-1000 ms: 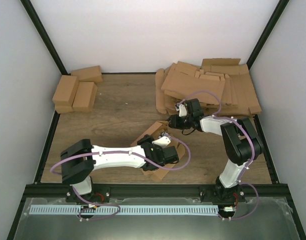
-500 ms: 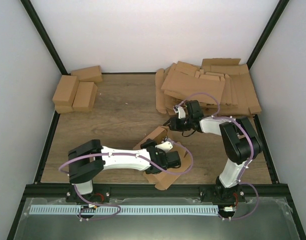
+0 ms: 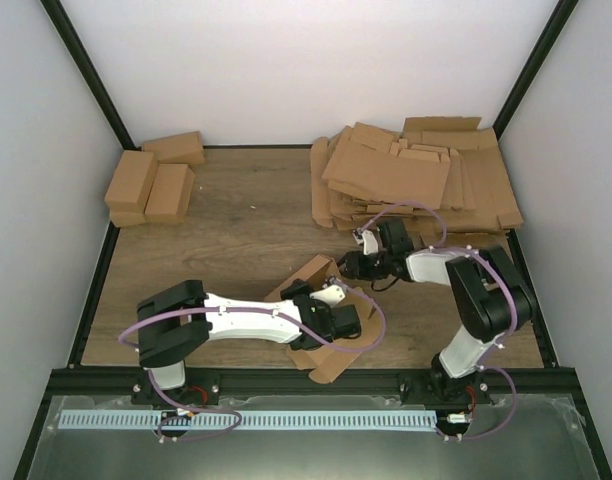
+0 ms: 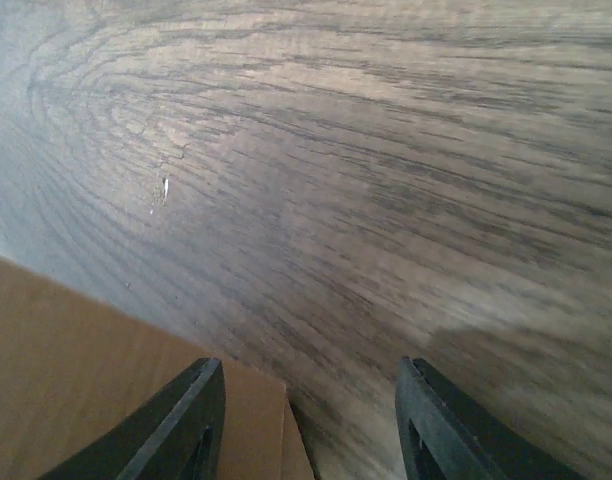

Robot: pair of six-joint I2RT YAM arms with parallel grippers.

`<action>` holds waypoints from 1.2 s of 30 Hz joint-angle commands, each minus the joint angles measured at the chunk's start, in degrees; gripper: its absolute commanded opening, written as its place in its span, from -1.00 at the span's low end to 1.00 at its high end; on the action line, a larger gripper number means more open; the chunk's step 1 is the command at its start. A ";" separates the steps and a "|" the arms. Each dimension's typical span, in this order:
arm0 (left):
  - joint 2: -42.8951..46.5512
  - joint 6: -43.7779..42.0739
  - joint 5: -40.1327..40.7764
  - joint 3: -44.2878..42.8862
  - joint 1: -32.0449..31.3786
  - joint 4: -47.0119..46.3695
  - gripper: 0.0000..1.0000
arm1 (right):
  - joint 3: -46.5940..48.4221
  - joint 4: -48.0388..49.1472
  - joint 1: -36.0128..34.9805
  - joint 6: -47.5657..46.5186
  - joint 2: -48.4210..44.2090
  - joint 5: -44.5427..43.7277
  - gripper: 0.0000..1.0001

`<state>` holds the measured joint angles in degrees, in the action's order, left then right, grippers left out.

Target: Fold the paper box

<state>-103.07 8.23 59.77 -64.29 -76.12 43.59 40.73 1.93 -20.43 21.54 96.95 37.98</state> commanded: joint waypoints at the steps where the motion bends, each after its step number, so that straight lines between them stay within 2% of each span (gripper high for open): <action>1: 1.03 -0.34 3.64 0.94 1.91 -1.14 -0.91 | -2.17 -1.61 0.21 0.76 -6.21 -5.97 0.02; 3: 2.26 -0.51 4.43 0.92 3.32 -1.16 -0.92 | -2.78 -3.48 0.21 1.86 -9.14 -9.79 0.11; 8: 5.35 -3.05 4.53 2.21 5.82 -3.25 -0.89 | -3.27 -10.20 0.21 4.07 -16.19 -15.22 0.15; 12: 5.44 -3.33 4.53 2.56 7.37 -3.80 -0.83 | -4.98 -14.34 0.12 5.73 -22.19 -12.29 0.22; 17: 2.23 -0.71 5.79 0.65 8.18 -0.87 -0.86 | -7.85 -19.59 -1.74 9.82 -25.60 -9.41 0.24; 21: 0.42 0.63 6.21 -0.36 8.18 0.51 -0.92 | -10.55 -21.03 -6.62 14.90 -25.39 -9.34 0.24; 24: 1.02 0.58 5.94 -0.22 8.18 0.16 -0.92 | -12.87 -18.38 -11.16 18.75 -24.79 -10.06 0.24; 28: 1.95 -0.18 4.91 -0.04 7.85 -0.48 -0.92 | -15.79 -11.03 -13.44 22.72 -22.67 -7.95 0.13; 34: 1.54 -0.90 2.73 -0.09 6.31 -1.14 -0.92 | -14.08 -5.90 -14.67 24.43 -18.48 -8.19 -0.27; 36: 1.52 -2.19 0.47 0.59 5.57 -2.43 -0.92 | -13.56 -5.00 -15.01 24.64 -17.16 -8.13 -0.34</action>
<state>-102.08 7.40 63.51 -63.37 -69.08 43.03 25.65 -6.59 -34.22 44.07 77.36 30.30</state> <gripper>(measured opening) 0.041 0.354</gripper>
